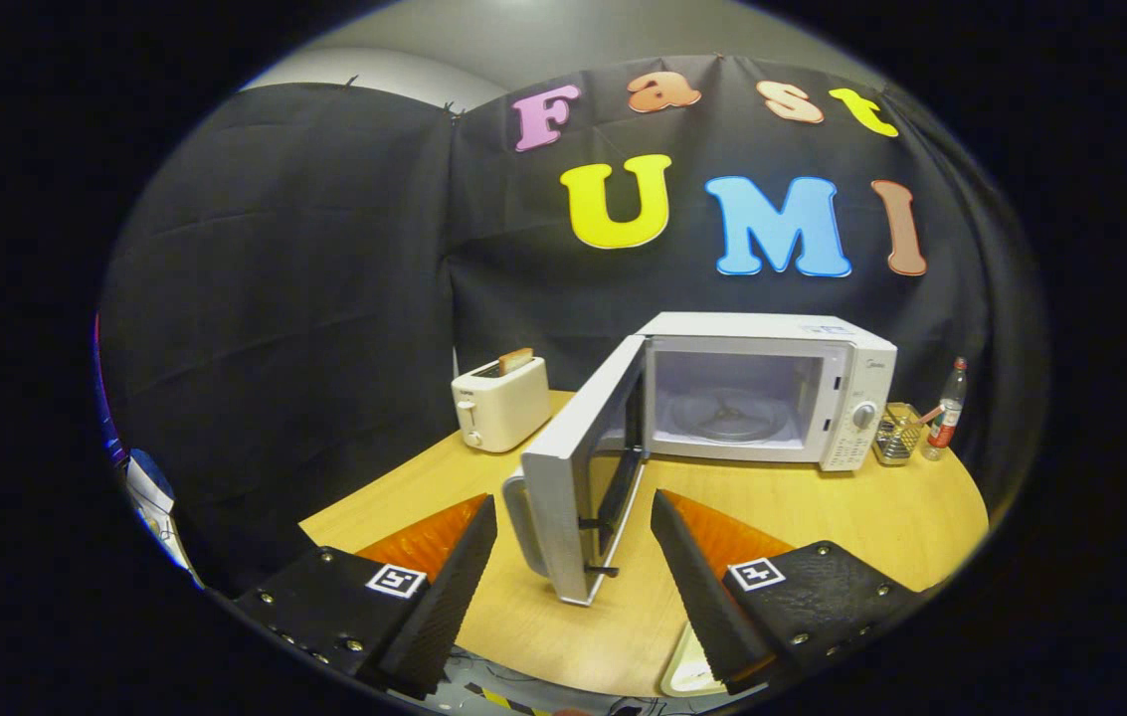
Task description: Open the microwave, put the food inside, and close the microwave door.
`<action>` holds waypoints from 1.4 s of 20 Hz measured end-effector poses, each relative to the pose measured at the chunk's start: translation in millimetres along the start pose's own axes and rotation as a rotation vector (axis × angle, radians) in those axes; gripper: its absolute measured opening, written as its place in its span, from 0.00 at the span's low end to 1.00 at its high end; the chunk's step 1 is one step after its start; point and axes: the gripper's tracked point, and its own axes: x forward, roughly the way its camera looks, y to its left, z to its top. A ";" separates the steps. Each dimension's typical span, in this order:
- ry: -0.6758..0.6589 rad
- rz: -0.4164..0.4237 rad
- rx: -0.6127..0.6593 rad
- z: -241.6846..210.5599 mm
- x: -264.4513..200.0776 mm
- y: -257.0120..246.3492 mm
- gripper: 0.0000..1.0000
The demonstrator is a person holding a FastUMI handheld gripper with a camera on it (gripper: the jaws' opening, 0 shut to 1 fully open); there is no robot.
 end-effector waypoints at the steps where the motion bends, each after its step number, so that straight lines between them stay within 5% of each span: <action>1: 0.010 -0.034 0.006 -3.7 -0.7 -15.4 0.95; 7: 0.104 -0.213 0.089 -36.3 -9.6 -95.6 0.95; 14: 0.248 -0.316 0.138 -89.6 -23.0 -146.6 0.96; 28: 0.535 -0.323 0.135 -187.9 -24.6 -153.9 0.96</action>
